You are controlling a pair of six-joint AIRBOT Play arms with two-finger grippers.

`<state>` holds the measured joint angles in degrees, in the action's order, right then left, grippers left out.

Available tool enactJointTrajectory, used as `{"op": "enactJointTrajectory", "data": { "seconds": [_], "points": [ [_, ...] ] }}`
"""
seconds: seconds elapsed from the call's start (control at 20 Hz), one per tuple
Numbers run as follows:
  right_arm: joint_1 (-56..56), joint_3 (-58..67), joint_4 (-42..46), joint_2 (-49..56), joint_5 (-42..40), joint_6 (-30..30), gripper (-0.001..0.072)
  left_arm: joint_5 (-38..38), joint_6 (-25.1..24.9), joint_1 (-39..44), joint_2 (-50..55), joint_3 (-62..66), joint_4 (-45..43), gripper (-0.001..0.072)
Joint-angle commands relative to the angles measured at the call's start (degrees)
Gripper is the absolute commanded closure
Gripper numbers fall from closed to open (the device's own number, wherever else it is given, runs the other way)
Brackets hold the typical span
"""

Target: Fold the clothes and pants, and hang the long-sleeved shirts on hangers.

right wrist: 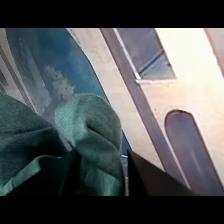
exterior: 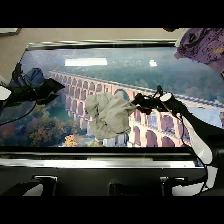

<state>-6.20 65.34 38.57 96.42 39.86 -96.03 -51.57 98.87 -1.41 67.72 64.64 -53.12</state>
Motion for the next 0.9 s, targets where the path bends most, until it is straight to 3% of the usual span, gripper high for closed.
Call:
{"op": "enactJointTrajectory", "data": {
  "seconds": [0.0,0.1,0.15,0.35,0.55,0.75,0.85],
  "points": [
    [-0.1,0.1,0.0,1.1,0.3,0.9,0.0506,0.0,0.1,-0.1,0.1,-0.8,-0.1,0.0023],
    [0.0,0.0,0.0,0.9,0.1,1.1,0.0660,0.0,0.1,0.1,0.4,-2.4,-0.1,0.0023],
    [0.0,0.1,0.1,0.7,0.1,1.4,0.0676,0.0,0.1,0.1,1.0,-3.3,-0.1,0.0023],
    [0.0,0.0,1.0,-0.6,1.3,1.3,0.0677,1.1,0.1,1.9,8.1,-5.7,0.2,0.0023],
    [0.0,0.0,1.2,-1.6,4.0,1.3,0.0677,8.1,-1.4,7.2,16.5,-5.7,1.0,0.0024],
    [0.0,0.1,1.1,-1.7,5.6,1.1,0.0676,13.8,-1.5,10.1,21.8,-5.5,7.1,0.0025],
    [0.0,0.0,1.1,-1.7,5.7,1.1,0.0676,14.6,-4.4,10.9,23.8,-5.5,12.3,0.0025]
  ]
}}
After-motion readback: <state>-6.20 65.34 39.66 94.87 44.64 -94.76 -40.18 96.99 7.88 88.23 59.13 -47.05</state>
